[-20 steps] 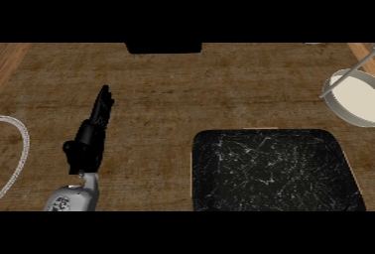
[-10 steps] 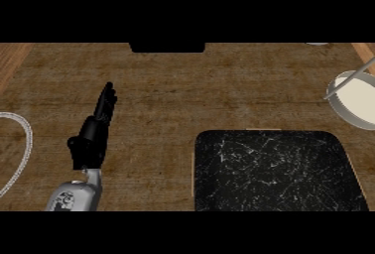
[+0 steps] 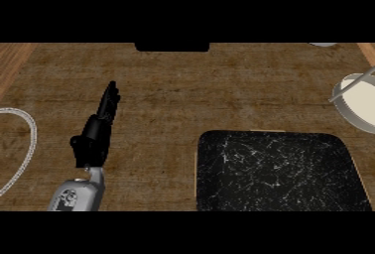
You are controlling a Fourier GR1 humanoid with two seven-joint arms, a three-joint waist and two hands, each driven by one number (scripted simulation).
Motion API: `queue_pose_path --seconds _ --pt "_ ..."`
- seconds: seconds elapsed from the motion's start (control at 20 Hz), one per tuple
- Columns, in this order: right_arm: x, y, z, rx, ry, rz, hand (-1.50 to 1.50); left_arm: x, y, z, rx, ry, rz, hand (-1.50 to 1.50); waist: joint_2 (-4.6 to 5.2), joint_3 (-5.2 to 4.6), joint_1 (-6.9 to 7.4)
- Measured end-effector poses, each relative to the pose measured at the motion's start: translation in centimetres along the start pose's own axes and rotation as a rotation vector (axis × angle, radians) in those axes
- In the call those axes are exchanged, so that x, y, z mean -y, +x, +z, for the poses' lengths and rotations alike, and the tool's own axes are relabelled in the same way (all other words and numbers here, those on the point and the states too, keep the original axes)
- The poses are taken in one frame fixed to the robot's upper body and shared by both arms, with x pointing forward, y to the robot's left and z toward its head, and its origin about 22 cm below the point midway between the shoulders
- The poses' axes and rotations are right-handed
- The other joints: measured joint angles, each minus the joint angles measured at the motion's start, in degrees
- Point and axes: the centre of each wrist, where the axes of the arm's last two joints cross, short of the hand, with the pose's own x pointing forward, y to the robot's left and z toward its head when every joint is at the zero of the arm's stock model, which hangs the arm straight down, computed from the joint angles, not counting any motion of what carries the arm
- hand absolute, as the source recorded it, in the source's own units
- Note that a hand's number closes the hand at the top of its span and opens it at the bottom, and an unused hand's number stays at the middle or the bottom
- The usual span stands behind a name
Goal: Pick the pear from the tray and place it in the tiered basket
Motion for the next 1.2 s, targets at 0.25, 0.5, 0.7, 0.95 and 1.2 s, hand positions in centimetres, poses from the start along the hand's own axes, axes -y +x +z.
queue_pose_path --seconds 0.25,0.5,0.7,0.95,1.2 --pt "-0.3 -0.5 -3.1 -0.035 -0.033 0.041 1.50 0.2 0.1 -0.2 0.001 -0.009 -0.003 0.00 0.13 0.01 0.40" --pt "-1.6 -1.6 -5.4 -0.038 -0.046 0.093 1.50 0.0 -0.2 0.1 0.005 -0.006 -0.005 0.00 0.12 0.02 0.30" --pt "-3.0 -3.1 -7.3 -0.051 -0.044 0.128 1.50 0.6 -0.4 0.4 0.009 -0.006 -0.004 0.00 0.18 0.04 0.43" --pt "-4.2 -5.5 -8.9 -0.145 -0.010 -0.037 -1.50 0.6 0.1 0.1 0.010 -0.011 -0.003 0.00 0.21 0.06 0.55" --pt "-4.9 -6.4 -10.1 -0.154 0.021 -0.201 -1.50 0.1 -0.3 0.6 0.009 -0.010 -0.004 0.00 0.16 0.07 0.48"
